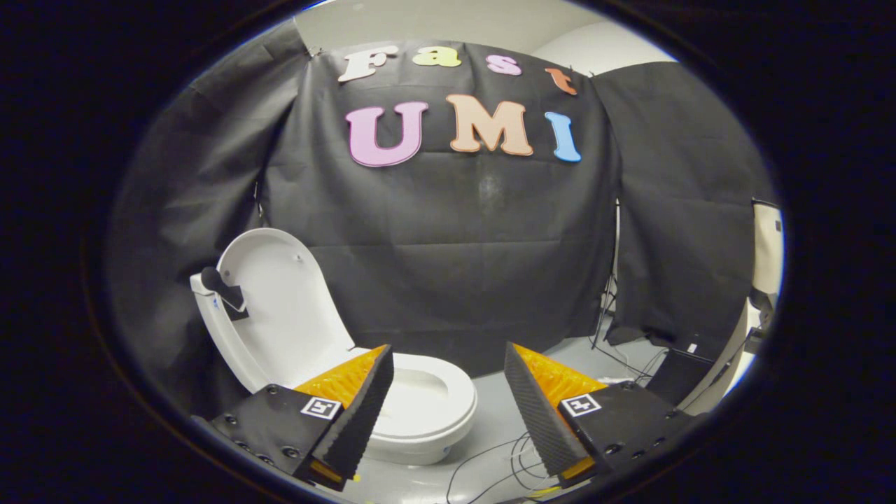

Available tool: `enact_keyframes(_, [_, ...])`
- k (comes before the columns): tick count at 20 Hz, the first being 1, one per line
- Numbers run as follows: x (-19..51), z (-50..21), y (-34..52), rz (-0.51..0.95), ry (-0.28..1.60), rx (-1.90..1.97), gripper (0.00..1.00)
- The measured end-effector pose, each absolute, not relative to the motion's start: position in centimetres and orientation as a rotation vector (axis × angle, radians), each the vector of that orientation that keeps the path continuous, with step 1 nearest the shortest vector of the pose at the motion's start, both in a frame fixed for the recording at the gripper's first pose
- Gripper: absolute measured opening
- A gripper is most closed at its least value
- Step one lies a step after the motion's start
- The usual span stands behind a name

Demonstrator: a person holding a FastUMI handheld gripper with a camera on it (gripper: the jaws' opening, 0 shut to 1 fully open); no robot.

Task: Open the toilet lid.

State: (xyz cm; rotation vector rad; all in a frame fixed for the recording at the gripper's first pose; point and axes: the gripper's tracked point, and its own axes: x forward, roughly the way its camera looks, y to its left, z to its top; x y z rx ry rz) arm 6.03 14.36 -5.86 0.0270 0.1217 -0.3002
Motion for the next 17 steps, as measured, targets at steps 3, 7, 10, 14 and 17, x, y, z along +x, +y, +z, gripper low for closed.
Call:
enact_keyframes(3, [6.3, -6.3, 14.4, -0.296, 0.138, 0.025, 0.98])
enact_keyframes(7, [6.4, -6.9, 14.6, -0.292, 0.163, -0.005, 0.98])
enact_keyframes(10, [6.6, -7.3, 14.6, -0.286, 0.179, -0.019, 0.98])
enact_keyframes(14, [6.7, -8.3, 14.9, -0.279, 0.214, -0.023, 0.98])
enact_keyframes(17, [6.9, -8.6, 15.3, -0.272, 0.231, -0.079, 0.98])
